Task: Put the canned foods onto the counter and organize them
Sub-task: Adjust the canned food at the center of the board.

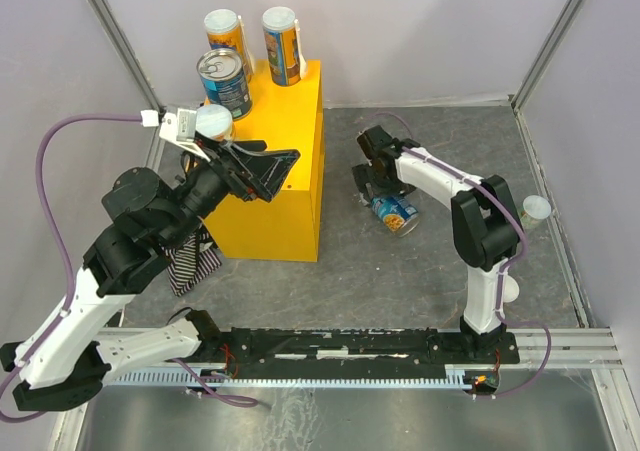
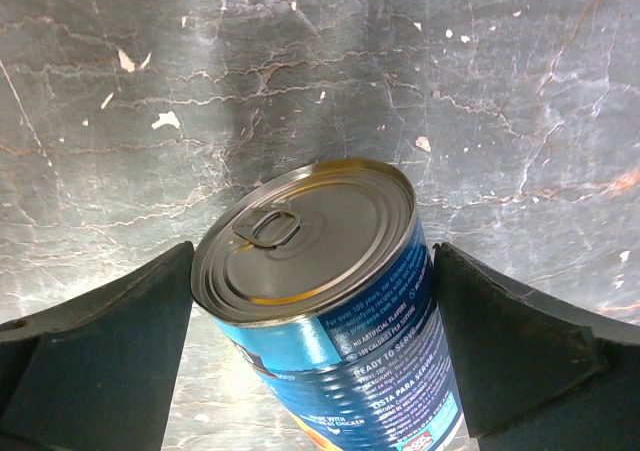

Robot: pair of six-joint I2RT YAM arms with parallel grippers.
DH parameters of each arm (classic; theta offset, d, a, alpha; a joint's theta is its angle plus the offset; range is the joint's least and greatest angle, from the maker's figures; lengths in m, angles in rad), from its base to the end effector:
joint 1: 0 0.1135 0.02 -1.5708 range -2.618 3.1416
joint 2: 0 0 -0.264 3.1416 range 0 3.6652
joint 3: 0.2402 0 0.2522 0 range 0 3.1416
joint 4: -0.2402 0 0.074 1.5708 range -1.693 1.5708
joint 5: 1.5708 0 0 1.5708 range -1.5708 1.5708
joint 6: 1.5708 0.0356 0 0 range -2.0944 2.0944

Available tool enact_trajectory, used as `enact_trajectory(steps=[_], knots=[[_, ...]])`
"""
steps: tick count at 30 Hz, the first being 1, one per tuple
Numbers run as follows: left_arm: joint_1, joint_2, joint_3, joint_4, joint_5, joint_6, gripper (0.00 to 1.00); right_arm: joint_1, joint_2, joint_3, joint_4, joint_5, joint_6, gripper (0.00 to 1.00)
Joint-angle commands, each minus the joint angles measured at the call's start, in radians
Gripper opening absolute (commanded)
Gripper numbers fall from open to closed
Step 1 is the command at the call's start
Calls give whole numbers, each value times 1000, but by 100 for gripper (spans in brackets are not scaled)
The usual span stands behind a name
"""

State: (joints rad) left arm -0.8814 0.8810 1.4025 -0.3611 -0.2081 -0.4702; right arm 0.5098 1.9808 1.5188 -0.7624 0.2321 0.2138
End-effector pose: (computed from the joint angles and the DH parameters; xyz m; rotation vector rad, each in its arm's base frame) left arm 0.0960 -0.1048 0.5086 0.1240 1.4805 -0.9635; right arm 0.3602 0.1920 0.1979 -0.3480 2.7127 -0.1288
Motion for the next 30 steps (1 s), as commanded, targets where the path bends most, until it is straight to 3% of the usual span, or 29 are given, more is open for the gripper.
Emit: enact_trajectory(steps=[1, 4, 11, 17, 30], knots=[[1, -31, -19, 70, -5, -6, 100, -42, 62, -15, -24, -97, 222, 66], [1, -41, -32, 76, -7, -14, 100, -53, 45, -22, -10, -109, 279, 67], [1, -50, -47, 87, -7, -23, 99, -53, 5, -31, -12, -116, 226, 90], [2, -38, -53, 105, 9, -29, 99, -54, -4, -42, -32, -123, 178, 99], [1, -16, -31, 101, 14, -19, 99, -53, -83, -94, 19, -145, 123, 99]])
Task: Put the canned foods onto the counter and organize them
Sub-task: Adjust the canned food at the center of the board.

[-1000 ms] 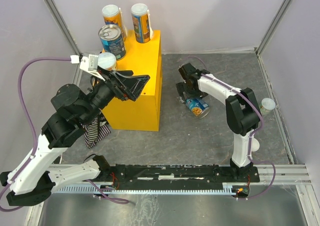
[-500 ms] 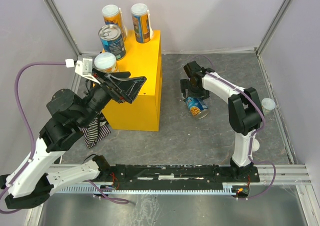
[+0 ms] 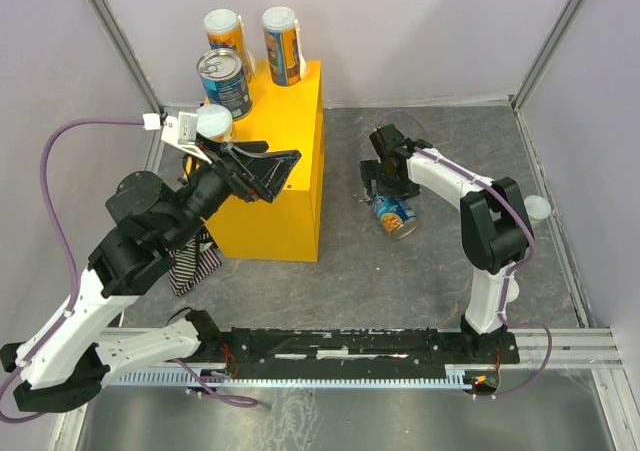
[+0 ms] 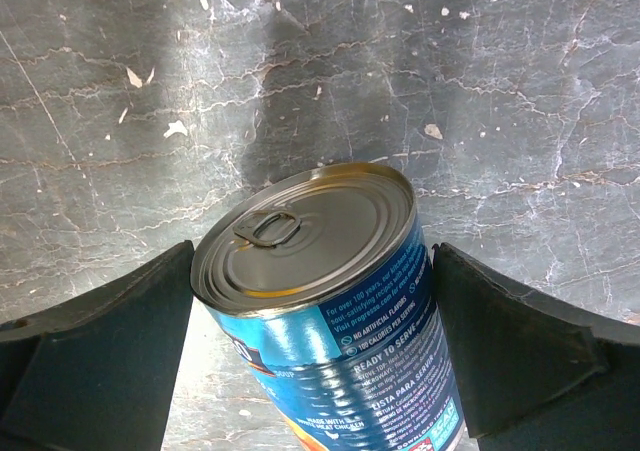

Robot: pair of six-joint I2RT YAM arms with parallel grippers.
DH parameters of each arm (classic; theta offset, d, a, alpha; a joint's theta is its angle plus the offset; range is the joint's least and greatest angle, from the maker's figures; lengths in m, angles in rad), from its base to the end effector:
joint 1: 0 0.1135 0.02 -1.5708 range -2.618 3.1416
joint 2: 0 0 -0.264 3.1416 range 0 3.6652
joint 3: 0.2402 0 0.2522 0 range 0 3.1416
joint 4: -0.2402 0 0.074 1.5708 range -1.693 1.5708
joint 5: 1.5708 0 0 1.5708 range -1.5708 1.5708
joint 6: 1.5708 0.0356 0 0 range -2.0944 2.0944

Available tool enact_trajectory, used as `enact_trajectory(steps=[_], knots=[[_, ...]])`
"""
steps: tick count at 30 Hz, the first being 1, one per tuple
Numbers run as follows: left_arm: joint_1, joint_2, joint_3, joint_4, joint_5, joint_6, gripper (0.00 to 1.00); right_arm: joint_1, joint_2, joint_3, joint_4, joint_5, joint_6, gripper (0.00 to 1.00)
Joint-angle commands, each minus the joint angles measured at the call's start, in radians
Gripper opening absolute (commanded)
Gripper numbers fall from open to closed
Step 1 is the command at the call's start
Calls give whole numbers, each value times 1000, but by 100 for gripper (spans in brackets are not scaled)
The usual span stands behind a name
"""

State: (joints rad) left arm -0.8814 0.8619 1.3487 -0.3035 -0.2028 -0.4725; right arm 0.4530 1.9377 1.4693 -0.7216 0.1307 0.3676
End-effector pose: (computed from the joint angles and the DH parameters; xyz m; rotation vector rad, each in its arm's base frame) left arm 0.0969 -0.1063 0.5014 0.1209 1.4587 -0.9791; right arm 0.3626 0.1713 0.2014 -0.0824 2.7398 0.0462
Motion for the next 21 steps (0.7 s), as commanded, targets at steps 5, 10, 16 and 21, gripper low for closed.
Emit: enact_trajectory(steps=[5, 10, 16, 21], knots=[[2, 4, 27, 39, 6, -12, 99, 4, -51, -16, -58, -36, -76, 99], [1, 8, 36, 36, 8, -8, 99, 4, -39, 1, -98, -39, -123, 99], [1, 11, 40, 36, 10, -9, 99, 5, -5, -6, -151, -6, -175, 99], [2, 10, 25, 49, 14, -18, 99, 18, 28, -31, -158, 7, -195, 99]])
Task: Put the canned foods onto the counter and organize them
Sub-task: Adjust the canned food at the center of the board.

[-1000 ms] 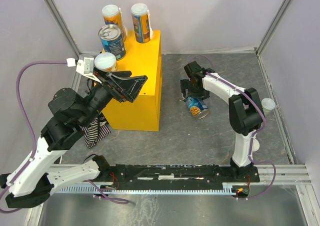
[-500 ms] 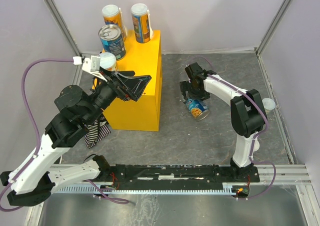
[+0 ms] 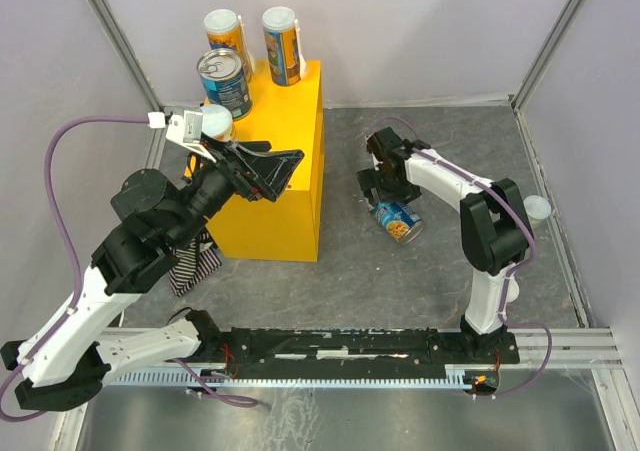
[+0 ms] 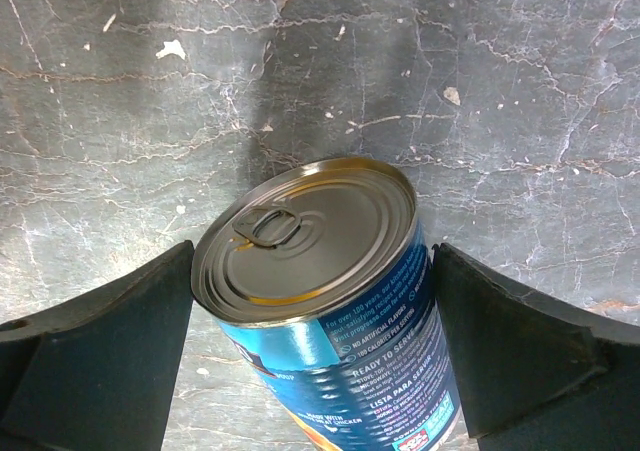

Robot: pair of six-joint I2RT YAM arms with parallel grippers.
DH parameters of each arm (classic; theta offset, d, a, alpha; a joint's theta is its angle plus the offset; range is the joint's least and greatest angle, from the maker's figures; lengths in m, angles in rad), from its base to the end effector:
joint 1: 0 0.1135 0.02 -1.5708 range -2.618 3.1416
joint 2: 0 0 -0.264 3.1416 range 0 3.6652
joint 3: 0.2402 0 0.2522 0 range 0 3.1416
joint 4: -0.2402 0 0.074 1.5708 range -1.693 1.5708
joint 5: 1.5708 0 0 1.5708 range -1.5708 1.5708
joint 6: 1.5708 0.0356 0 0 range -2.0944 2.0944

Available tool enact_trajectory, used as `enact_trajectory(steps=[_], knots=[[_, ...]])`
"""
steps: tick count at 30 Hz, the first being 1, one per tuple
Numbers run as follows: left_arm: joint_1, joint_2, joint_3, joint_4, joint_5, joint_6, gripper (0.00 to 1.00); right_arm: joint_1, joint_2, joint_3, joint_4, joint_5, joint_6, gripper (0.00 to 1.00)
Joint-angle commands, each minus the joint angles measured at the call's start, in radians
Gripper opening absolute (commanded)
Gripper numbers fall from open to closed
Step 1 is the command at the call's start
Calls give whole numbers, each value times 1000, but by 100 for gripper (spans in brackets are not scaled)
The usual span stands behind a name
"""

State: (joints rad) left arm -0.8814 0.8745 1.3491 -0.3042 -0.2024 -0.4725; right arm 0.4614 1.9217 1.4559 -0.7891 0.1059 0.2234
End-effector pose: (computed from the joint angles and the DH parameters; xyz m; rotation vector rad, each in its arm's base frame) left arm 0.0999 -0.1100 0.4998 0.1247 1.4712 -0.9737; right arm 0.3514 0.1705 0.2010 -0.3099 2.7919 0.0100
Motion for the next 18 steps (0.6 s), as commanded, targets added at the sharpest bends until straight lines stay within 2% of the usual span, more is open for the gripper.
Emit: enact_trajectory(steps=[1, 5, 9, 13, 18], knots=[[0, -1, 23, 51, 15, -19, 99, 14, 54, -20, -93, 38, -54, 99], [1, 0, 17, 56, 21, -24, 99, 29, 90, -31, -100, 56, -59, 96], [1, -6, 13, 57, 17, -28, 99, 29, 55, -51, -56, 33, -27, 82], [1, -8, 13, 55, 13, -29, 99, 18, -51, -35, 32, -33, 33, 55], [1, -13, 8, 52, 12, -32, 98, 16, -129, 42, 77, -50, 80, 48]])
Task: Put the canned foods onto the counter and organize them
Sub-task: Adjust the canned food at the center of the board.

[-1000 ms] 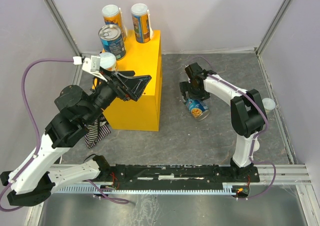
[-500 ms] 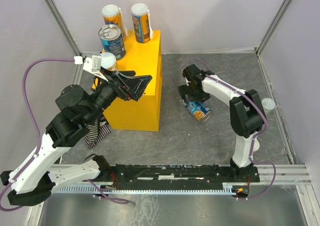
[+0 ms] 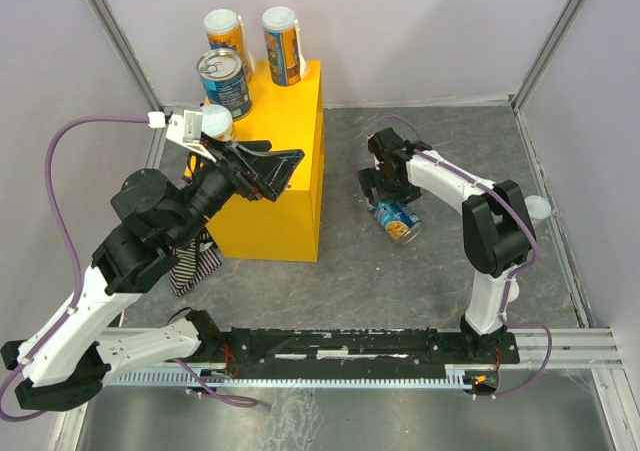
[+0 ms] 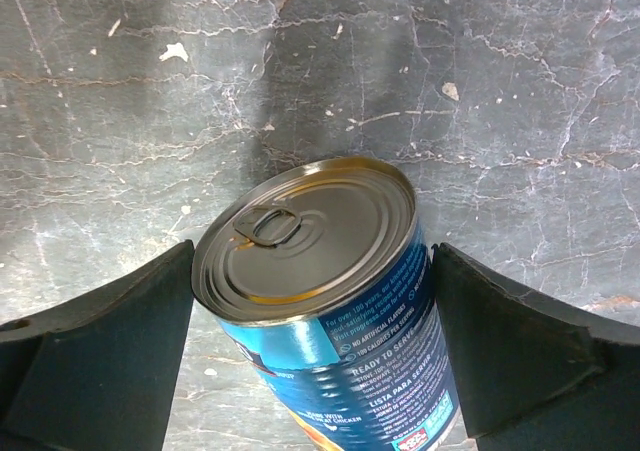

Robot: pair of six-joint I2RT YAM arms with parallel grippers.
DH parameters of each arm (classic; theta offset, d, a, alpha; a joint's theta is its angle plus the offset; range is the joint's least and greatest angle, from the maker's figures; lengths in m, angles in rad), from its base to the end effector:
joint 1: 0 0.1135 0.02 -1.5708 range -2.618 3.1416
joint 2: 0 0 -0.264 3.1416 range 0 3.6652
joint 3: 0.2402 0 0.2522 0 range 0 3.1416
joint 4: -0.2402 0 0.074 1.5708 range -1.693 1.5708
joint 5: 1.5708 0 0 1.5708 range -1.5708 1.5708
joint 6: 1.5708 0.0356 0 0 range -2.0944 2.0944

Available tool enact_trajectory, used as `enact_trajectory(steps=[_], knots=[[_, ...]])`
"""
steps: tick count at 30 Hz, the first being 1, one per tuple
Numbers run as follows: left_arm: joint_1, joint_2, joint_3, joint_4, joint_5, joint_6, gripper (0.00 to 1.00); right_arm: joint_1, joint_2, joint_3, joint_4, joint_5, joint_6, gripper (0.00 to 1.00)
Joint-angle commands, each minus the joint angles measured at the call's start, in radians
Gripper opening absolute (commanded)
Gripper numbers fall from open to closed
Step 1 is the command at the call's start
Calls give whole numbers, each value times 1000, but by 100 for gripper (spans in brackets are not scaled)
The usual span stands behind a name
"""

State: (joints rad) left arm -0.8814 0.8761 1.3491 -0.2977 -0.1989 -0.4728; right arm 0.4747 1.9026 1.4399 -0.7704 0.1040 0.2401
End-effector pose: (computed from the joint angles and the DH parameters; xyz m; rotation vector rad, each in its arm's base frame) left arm 0.1002 -0.1105 0.5003 0.1262 1.4665 -0.9785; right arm 0.3470 0.1742 0.2042 -0.3018 2.7729 0.0303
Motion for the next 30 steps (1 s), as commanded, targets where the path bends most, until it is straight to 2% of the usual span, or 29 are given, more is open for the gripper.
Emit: enact_trajectory(steps=[1, 7, 14, 20, 22, 27, 30], knots=[[1, -16, 7, 46, 7, -32, 98, 2, -125, 67, 71, -50, 72, 47], [1, -24, 6, 42, 0, -29, 98, 1, -215, 54, 158, -41, 118, 46], [1, -20, 2, 45, 4, -27, 98, 2, -350, -105, 359, -21, 146, 45], [1, -12, 3, 49, 14, -30, 98, 3, -369, -189, 406, -32, 146, 48], [1, -11, 4, 49, 16, -32, 98, 7, -384, -214, 426, -22, 144, 54], [2, -8, 4, 49, 18, -38, 98, 41, -426, -240, 434, 26, 95, 77], [2, -7, 2, 49, 20, -41, 98, 64, -446, -262, 433, 72, 79, 87]])
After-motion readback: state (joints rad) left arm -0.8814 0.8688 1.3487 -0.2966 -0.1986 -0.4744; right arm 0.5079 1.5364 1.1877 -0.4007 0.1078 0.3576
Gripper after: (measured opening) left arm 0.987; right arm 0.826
